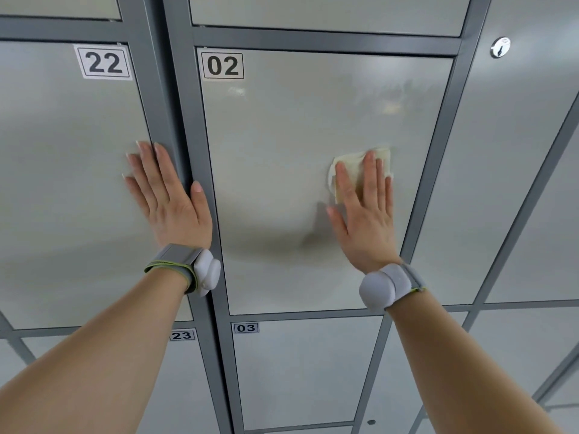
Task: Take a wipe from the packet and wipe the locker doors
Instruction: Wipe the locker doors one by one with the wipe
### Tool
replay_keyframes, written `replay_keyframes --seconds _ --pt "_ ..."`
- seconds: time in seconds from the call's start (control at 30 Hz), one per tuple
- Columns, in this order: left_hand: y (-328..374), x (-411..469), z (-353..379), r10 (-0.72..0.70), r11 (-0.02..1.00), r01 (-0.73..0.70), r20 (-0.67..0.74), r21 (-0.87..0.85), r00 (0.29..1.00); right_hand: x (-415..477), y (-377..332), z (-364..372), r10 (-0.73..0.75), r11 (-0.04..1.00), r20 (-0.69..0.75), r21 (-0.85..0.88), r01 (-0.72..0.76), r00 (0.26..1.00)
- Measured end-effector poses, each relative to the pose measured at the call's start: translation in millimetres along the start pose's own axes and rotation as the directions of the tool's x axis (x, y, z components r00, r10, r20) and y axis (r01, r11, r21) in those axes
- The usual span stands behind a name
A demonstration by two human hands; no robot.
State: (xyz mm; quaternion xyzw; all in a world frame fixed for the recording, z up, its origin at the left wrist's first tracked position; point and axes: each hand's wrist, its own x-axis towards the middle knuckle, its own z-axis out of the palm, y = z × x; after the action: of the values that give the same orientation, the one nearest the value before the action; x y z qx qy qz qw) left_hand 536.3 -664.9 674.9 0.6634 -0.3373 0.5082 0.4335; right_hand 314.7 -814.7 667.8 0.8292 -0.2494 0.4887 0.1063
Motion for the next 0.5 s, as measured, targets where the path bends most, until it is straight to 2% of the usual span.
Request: replay_keyframes --seconds 0.13,0.5 --pt "-1 -1 -1 -0.004 1.000 0.004 0.010 -0.002 1.000 21 2 -11 0.112 0.993 -0.033 0.045 -0.111 0.993" --pt "4 0 -4 -0.046 0.998 0.047 0.044 -0.037 0.998 -17 9 -3 0.072 0.997 0.077 -0.045 -0.069 0.994"
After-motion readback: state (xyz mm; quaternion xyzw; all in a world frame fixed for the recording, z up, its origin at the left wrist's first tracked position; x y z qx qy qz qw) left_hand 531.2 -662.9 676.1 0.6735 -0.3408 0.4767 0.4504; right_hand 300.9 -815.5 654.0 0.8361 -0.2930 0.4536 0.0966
